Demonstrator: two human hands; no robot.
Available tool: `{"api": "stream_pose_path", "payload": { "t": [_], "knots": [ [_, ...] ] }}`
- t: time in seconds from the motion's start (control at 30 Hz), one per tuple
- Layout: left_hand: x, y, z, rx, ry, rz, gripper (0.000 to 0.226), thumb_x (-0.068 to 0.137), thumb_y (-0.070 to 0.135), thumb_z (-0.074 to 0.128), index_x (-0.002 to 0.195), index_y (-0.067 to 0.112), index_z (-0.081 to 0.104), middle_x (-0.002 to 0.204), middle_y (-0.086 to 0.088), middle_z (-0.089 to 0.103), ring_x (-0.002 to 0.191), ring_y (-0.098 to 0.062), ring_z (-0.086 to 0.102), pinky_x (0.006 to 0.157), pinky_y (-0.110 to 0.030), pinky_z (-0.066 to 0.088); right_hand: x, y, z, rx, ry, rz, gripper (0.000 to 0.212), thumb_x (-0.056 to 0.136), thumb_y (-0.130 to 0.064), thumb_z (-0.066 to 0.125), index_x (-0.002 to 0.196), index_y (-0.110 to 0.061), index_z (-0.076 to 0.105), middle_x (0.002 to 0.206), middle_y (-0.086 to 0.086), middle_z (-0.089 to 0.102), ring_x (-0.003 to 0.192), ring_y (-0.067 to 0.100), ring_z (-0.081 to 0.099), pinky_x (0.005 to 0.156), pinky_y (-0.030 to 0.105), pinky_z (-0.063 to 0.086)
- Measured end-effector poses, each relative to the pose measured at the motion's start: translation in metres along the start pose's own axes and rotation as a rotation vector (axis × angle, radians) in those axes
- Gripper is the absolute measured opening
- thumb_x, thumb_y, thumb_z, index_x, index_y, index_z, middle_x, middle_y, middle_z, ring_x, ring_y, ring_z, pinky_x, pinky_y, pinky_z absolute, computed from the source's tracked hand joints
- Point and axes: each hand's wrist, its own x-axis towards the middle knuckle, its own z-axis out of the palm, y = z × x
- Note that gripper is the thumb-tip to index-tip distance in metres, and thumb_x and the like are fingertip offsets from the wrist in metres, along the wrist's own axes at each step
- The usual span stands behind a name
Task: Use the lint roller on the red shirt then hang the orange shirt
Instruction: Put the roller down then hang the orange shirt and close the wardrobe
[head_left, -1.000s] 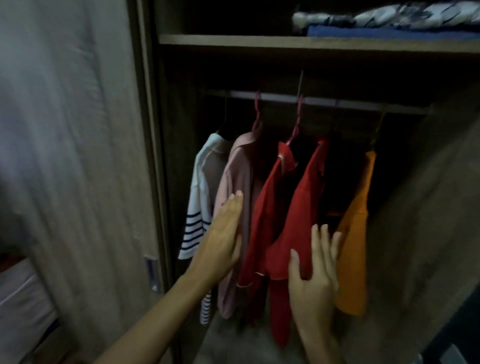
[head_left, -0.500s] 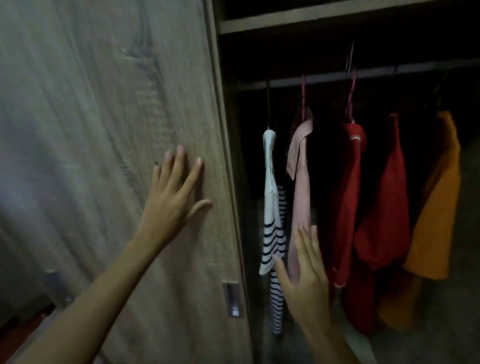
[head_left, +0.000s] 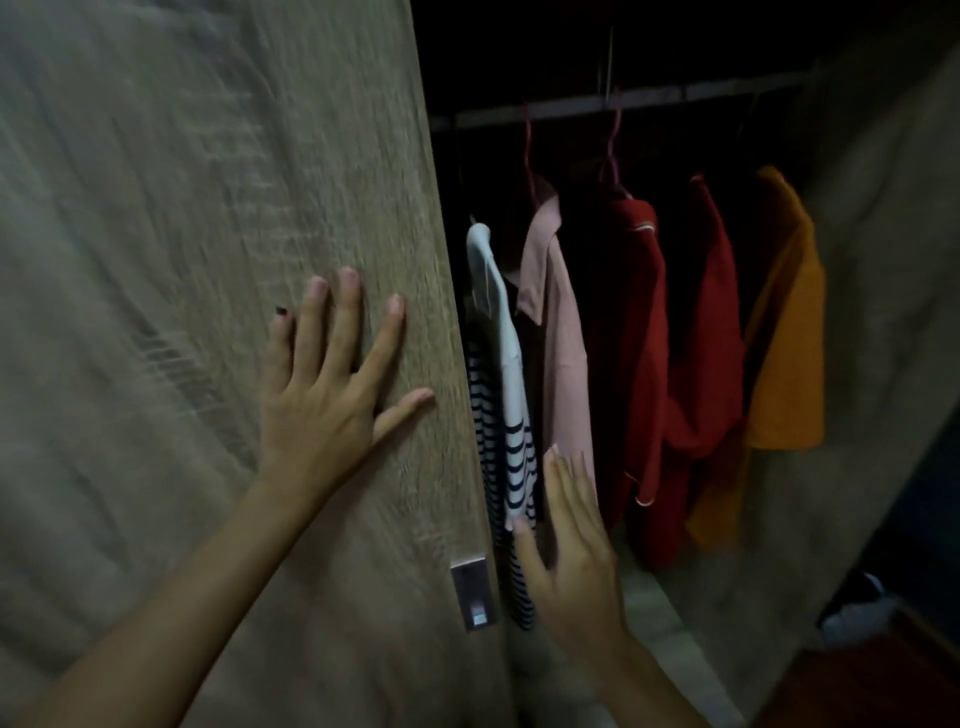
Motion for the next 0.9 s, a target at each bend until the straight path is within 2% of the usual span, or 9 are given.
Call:
{"api": "stream_pose_path", "payload": {
  "t": [0.07, 0.17, 0.3, 0.43, 0.5, 0.57, 0.7, 0.9],
  "knots": [
    [0.006, 0.010, 0.000, -0.005, 0.025, 0.007, 0.082, 0.089, 0.070, 0.038, 0.150, 0.018, 0.023, 0.154, -0.016, 0.017, 0.146, -0.030, 0.003, 0.115, -0.048, 0.013, 0.004, -0.006, 0.009, -0.012, 0.017, -0.003, 0.062, 0.099, -0.037, 0.041, 0.148, -0.001, 0.028, 0.157, 0.004, 0.027, 0.147, 0.019, 0.021, 0.119, 0.031, 0.019],
    [0.017, 0.028, -0.001, -0.026, 0.042, 0.006, 0.079, 0.090, 0.069, 0.036, 0.150, 0.020, 0.025, 0.154, -0.014, 0.017, 0.144, -0.028, 0.012, 0.114, -0.047, 0.016, 0.010, -0.014, 0.026, -0.032, 0.011, 0.007, 0.067, 0.098, -0.035, 0.044, 0.150, 0.000, 0.020, 0.159, 0.011, 0.021, 0.148, 0.024, 0.017, 0.119, 0.040, 0.022],
    [0.032, 0.055, -0.002, -0.069, 0.066, 0.005, 0.071, 0.094, 0.063, 0.034, 0.150, 0.021, 0.026, 0.155, -0.013, 0.018, 0.143, -0.029, 0.019, 0.113, -0.045, 0.014, 0.019, -0.014, 0.046, -0.083, 0.092, -0.011, 0.075, 0.097, -0.032, 0.045, 0.153, -0.009, 0.001, 0.161, 0.012, 0.005, 0.149, 0.029, 0.008, 0.120, 0.043, 0.015],
    [0.047, 0.081, 0.002, -0.124, 0.061, -0.009, 0.063, 0.099, 0.054, 0.029, 0.151, 0.021, 0.019, 0.157, -0.010, 0.014, 0.147, -0.025, -0.005, 0.115, -0.043, 0.008, 0.028, -0.001, 0.060, -0.182, 0.150, 0.043, 0.074, 0.100, -0.041, 0.033, 0.152, -0.010, -0.008, 0.162, 0.007, -0.011, 0.149, 0.028, 0.003, 0.121, 0.043, 0.011],
    [0.052, 0.093, 0.004, -0.149, 0.056, -0.014, 0.062, 0.100, 0.052, 0.026, 0.152, 0.021, 0.014, 0.157, -0.010, 0.011, 0.145, -0.024, -0.015, 0.116, -0.043, 0.005, 0.033, 0.010, 0.060, -0.208, 0.184, 0.067, 0.073, 0.100, -0.043, 0.030, 0.152, -0.009, -0.009, 0.161, 0.007, -0.012, 0.149, 0.027, 0.002, 0.121, 0.041, 0.008],
    [0.059, 0.105, 0.005, -0.159, 0.060, -0.007, 0.062, 0.101, 0.051, 0.025, 0.153, 0.020, 0.011, 0.158, -0.010, 0.008, 0.145, -0.024, -0.016, 0.116, -0.043, 0.003, 0.038, 0.022, 0.056, -0.219, 0.218, 0.064, 0.072, 0.100, -0.045, 0.028, 0.152, -0.010, -0.007, 0.162, 0.007, -0.009, 0.149, 0.027, 0.003, 0.121, 0.040, 0.006],
    [0.072, 0.128, 0.004, -0.174, 0.072, 0.003, 0.062, 0.101, 0.049, 0.025, 0.153, 0.019, 0.010, 0.158, -0.011, 0.004, 0.146, -0.025, -0.005, 0.115, -0.043, 0.004, 0.047, 0.049, 0.043, -0.239, 0.262, 0.051, 0.072, 0.098, -0.050, 0.025, 0.153, -0.012, -0.003, 0.162, 0.003, -0.005, 0.149, 0.024, 0.006, 0.121, 0.037, 0.008],
    [0.094, 0.159, -0.002, -0.214, 0.068, 0.028, 0.060, 0.100, 0.043, 0.031, 0.152, 0.018, 0.014, 0.157, -0.012, 0.016, 0.145, -0.026, 0.013, 0.115, -0.042, 0.008, 0.059, 0.077, 0.020, -0.256, 0.258, 0.096, 0.071, 0.097, -0.052, 0.019, 0.153, -0.014, -0.003, 0.163, 0.002, -0.004, 0.149, 0.024, 0.008, 0.121, 0.038, 0.008]
  ]
}}
